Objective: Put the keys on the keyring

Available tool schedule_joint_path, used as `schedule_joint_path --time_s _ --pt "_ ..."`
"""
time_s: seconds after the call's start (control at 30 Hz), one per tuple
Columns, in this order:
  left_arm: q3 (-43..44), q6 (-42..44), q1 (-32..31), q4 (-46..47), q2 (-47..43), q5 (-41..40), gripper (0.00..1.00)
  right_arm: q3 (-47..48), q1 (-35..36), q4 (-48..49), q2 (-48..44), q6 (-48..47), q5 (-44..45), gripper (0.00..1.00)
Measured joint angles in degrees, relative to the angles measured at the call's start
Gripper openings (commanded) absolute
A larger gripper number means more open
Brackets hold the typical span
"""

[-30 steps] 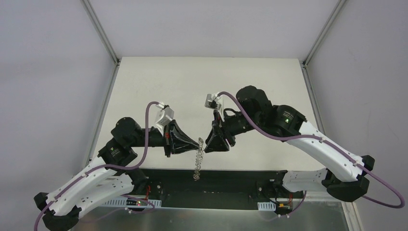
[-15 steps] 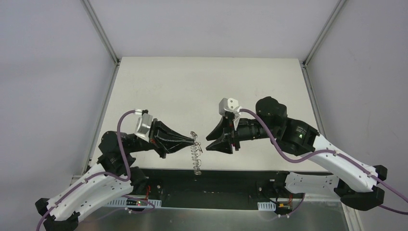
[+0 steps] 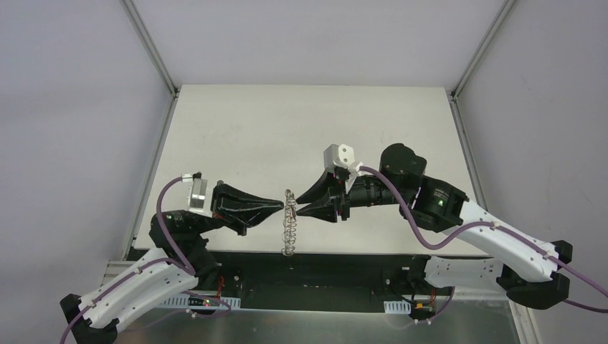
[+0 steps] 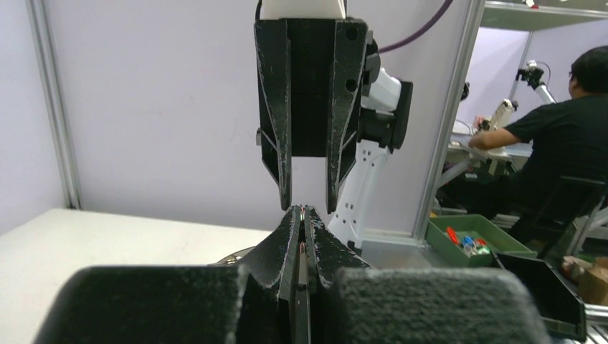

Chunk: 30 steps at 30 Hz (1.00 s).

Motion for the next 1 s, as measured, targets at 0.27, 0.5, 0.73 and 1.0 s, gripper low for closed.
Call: schedule_joint_path --time_s 0.27,0.5,0.73,1.0 --pt "-3.78 -0.07 0.00 11.76 -0.35 -2.64 0.00 2.80 0.17 1.36 2.75 -1.73 1.03 0.31" --pt "-4.37 -0.04 0.00 18.88 -0.33 -3.19 0.00 6.82 0.17 1.75 5.46 -2.36 0.68 0.31" --pt "-4.37 -0.02 0.00 22.10 -0.35 -3.23 0.00 9.86 0.42 2.23 8.17 -1.92 -1.86 0.31" --pt "-4.37 0.44 0.00 26.99 -0.31 -3.98 0.00 13.55 1.07 3.61 9.81 -0.57 -4.39 0.31"
